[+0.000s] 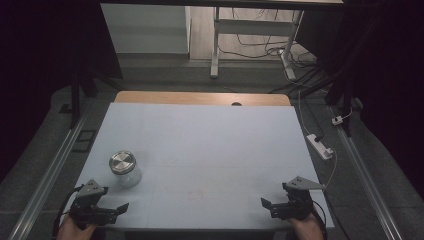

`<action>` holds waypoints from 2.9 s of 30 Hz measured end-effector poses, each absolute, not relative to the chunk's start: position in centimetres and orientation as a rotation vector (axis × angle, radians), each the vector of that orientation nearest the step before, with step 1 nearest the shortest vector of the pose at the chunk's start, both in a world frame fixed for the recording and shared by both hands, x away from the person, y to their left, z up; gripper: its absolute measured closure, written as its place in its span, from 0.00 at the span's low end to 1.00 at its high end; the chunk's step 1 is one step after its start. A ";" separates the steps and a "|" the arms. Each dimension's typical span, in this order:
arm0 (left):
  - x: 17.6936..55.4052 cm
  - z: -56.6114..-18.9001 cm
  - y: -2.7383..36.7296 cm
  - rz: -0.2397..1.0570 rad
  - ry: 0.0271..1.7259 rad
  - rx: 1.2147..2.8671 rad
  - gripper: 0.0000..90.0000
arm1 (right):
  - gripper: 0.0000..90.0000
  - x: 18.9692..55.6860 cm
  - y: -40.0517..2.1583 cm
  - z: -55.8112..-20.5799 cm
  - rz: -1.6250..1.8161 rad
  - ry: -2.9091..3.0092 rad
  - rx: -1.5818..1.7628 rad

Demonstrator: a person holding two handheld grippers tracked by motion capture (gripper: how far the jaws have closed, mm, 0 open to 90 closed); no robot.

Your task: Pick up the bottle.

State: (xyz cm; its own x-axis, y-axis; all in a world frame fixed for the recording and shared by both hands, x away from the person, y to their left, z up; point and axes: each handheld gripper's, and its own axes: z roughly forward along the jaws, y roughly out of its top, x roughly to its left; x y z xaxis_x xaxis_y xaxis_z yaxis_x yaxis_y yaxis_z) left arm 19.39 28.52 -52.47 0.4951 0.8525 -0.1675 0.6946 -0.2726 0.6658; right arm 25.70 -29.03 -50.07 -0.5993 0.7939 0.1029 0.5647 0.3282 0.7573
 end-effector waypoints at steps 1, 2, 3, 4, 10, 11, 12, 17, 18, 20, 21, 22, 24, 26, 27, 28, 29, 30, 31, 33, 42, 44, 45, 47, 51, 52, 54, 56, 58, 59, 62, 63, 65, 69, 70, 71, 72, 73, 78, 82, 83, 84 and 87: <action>19.4 -52.5 28.6 0.287 1.269 2.038 0.03 | 0.00 25.7 -29.1 -50.1 1.143 2.310 1.221; 19.4 -52.5 28.7 0.280 1.270 2.029 0.03 | 0.00 25.7 -29.1 -50.1 1.145 2.310 1.222; 19.4 -52.5 28.8 0.273 1.271 2.021 0.03 | 0.00 25.7 -29.1 -50.1 1.144 2.309 1.224; 19.4 -52.5 28.9 0.266 1.270 2.016 0.03 | 0.00 25.7 -29.1 -50.1 1.143 2.310 1.224; 19.4 -52.5 29.1 0.233 1.235 2.005 0.00 | 0.00 25.8 -29.0 -50.1 1.134 2.324 1.228; 19.4 -52.5 29.1 0.227 1.232 2.002 0.00 | 0.00 25.8 -29.0 -50.1 1.136 2.323 1.232; 19.4 -52.5 29.2 0.223 1.234 1.999 0.00 | 0.00 25.8 -29.0 -50.1 1.137 2.325 1.232; 19.5 -52.5 29.3 0.210 1.237 1.985 0.00 | 0.00 25.9 -29.0 -50.2 1.128 2.330 1.233; 19.5 -52.5 29.3 0.210 1.240 1.983 0.00 | 0.00 25.9 -29.0 -50.2 1.125 2.331 1.233; 19.5 -52.5 29.3 0.212 1.240 1.985 0.00 | 0.00 25.9 -28.9 -50.2 1.119 2.333 1.230; 19.5 -52.5 29.3 0.213 1.240 1.986 0.00 | 0.00 25.9 -28.9 -50.2 1.117 2.335 1.230; 19.5 -52.5 29.3 0.213 1.243 1.986 0.00 | 0.00 25.9 -28.9 -50.2 1.116 2.338 1.227; 19.5 -52.5 29.3 0.221 1.247 1.980 0.00 | 0.00 25.9 -28.8 -50.2 1.115 2.339 1.227; 19.4 -52.4 29.5 0.271 1.250 1.961 0.00 | 0.00 25.9 -28.9 -50.2 1.117 2.338 1.231; 19.4 -52.3 29.5 0.279 1.248 1.962 0.00 | 0.00 25.9 -28.9 -50.2 1.121 2.336 1.232; 19.4 -52.3 29.5 0.279 1.248 1.962 0.00 | 0.00 26.0 -28.9 -50.2 1.121 2.338 1.232; 19.5 -52.3 29.5 0.292 1.248 1.961 0.00 | 0.00 26.0 -28.9 -50.2 1.120 2.339 1.235; 19.6 -52.3 29.5 0.300 1.245 1.960 0.00 | 0.00 26.0 -28.9 -50.2 1.118 2.339 1.237; 19.6 -52.3 29.5 0.306 1.243 1.956 0.00 | 0.00 26.0 -28.9 -50.2 1.117 2.340 1.241; 19.7 -52.2 29.6 0.320 1.236 1.944 0.00 | 0.00 26.0 -28.9 -50.2 1.115 2.344 1.239; 20.4 -52.2 30.2 0.353 1.196 1.923 0.00 | 0.00 26.1 -28.7 -50.3 1.102 2.363 1.228; 20.6 -52.2 30.2 0.356 1.190 1.914 0.00 | 0.00 26.1 -28.7 -50.3 1.101 2.365 1.229; 20.8 -52.2 30.3 0.348 1.186 1.910 0.00 | 0.00 26.1 -28.7 -50.3 1.101 2.367 1.229; 21.0 -52.3 30.3 0.331 1.183 1.905 0.00 | 0.00 26.1 -28.7 -50.3 1.099 2.369 1.227; 21.6 -52.2 30.2 0.356 1.187 1.907 0.00 | 0.00 26.1 -28.6 -50.3 1.094 2.378 1.225; 21.9 -52.2 30.1 0.371 1.183 1.909 0.00 | 0.00 26.2 -28.6 -50.3 1.089 2.382 1.221; 22.1 -52.3 30.0 0.386 1.177 1.916 0.00 | 0.00 26.2 -28.5 -50.4 1.087 2.386 1.221; 22.3 -52.3 29.9 0.395 1.182 1.924 0.00 | 0.00 26.2 -28.5 -50.4 1.083 2.390 1.218; 22.6 -52.3 29.7 0.404 1.186 1.929 0.00 | 0.00 26.2 -28.5 -50.4 1.078 2.393 1.220; 22.7 -52.3 29.7 0.408 1.189 1.926 0.00 | 0.00 26.2 -28.4 -50.4 1.077 2.395 1.220; 23.6 -52.2 29.7 0.399 1.209 1.906 0.00 | 0.00 26.2 -28.4 -50.4 1.073 2.399 1.216; 23.8 -52.2 29.7 0.396 1.218 1.904 0.00 | 0.00 26.2 -28.4 -50.4 1.069 2.401 1.213; 24.0 -52.2 29.7 0.394 1.225 1.903 0.00 | 0.00 26.2 -28.3 -50.4 1.067 2.403 1.211; 25.2 -52.4 29.5 0.386 1.251 1.922 0.00 | 0.00 26.2 -28.3 -50.4 1.059 2.409 1.202; 25.4 -52.5 29.3 0.387 1.254 1.929 0.00 | 0.00 26.2 -28.3 -50.4 1.058 2.410 1.202; 25.6 -52.5 29.2 0.389 1.255 1.939 0.00 | 0.00 26.2 -28.3 -50.4 1.057 2.411 1.201; 25.8 -52.5 29.1 0.395 1.255 1.948 0.00 | 0.00 26.2 -28.2 -50.4 1.055 2.412 1.203; 26.0 -52.5 29.0 0.402 1.253 1.950 0.00 | 0.00 26.2 -28.2 -50.4 1.055 2.413 1.202; 26.8 -52.4 28.6 0.424 1.242 1.968 0.00 | 0.00 26.2 -28.2 -50.5 1.051 2.416 1.196; 27.3 -52.5 28.3 0.424 1.205 1.984 0.00 | 0.00 26.2 -28.1 -50.5 1.045 2.419 1.191; 27.4 -52.5 28.3 0.426 1.203 1.981 0.00 | 0.00 26.2 -28.1 -50.5 1.043 2.420 1.190; 27.5 -52.5 28.3 0.428 1.197 1.981 0.00 | 0.00 26.2 -28.1 -50.5 1.043 2.421 1.187; 27.7 -52.5 28.2 0.443 1.191 1.981 0.00 | 0.00 26.2 -28.1 -50.5 1.041 2.421 1.187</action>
State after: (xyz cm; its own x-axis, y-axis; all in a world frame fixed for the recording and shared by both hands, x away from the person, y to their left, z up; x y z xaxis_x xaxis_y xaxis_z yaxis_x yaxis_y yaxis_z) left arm 27.68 28.16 -52.49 0.5028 0.8599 -0.0885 0.5931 -0.2686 0.7590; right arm 26.16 -28.09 -50.47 -0.6368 0.7666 0.0828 0.5873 0.4126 0.6963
